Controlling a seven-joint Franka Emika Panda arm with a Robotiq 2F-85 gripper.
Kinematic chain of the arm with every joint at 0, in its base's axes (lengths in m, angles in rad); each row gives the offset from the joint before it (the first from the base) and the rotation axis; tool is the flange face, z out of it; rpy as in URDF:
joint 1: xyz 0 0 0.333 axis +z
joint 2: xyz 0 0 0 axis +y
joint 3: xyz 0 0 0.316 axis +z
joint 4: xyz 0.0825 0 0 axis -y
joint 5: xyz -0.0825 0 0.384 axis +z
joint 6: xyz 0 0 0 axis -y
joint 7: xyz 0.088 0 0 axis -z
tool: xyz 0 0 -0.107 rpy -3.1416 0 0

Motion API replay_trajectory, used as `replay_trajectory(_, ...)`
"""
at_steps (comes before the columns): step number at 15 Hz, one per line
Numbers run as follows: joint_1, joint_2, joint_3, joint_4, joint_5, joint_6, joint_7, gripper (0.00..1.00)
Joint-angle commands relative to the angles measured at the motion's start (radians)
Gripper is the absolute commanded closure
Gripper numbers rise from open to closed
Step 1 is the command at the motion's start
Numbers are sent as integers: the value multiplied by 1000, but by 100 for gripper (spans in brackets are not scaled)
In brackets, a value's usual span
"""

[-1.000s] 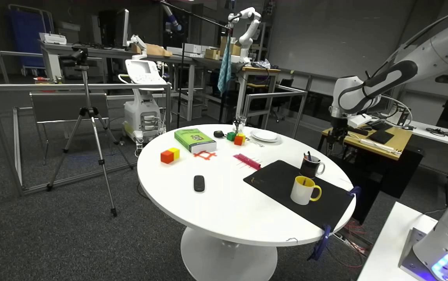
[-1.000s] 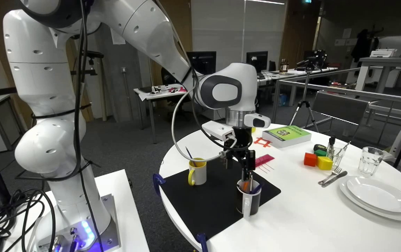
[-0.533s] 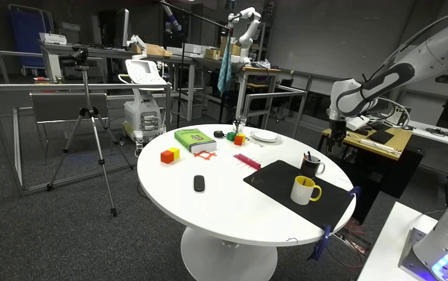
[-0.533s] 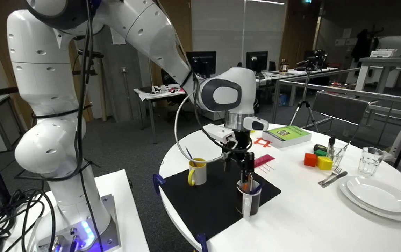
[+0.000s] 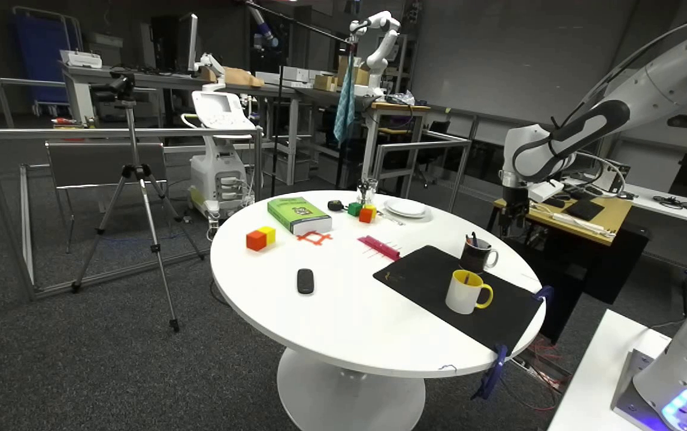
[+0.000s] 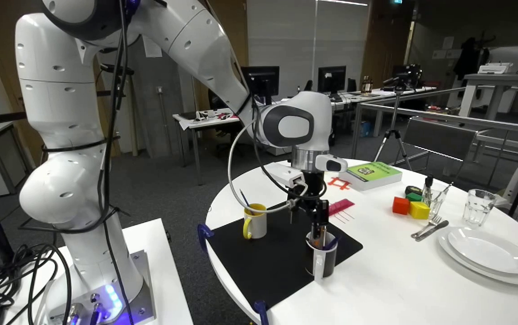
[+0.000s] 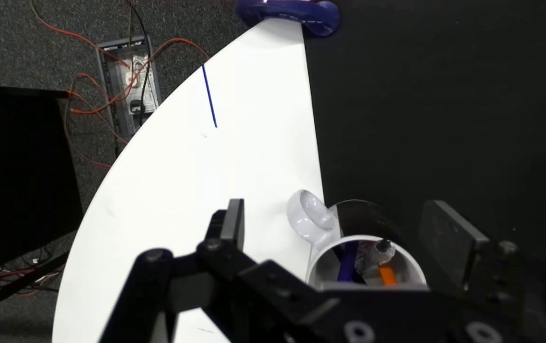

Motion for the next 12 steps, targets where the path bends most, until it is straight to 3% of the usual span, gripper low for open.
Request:
replay_trajectory(1, 17, 38, -1, 30, -63, 27, 56, 0)
replay_trajectory(2, 8, 20, 1, 11, -22, 3, 21, 0)
replay_trajectory(9, 10, 28, 1, 11, -24, 5, 24, 0)
replay_trajectory(12, -5, 16, 4, -3, 60, 63, 13, 0)
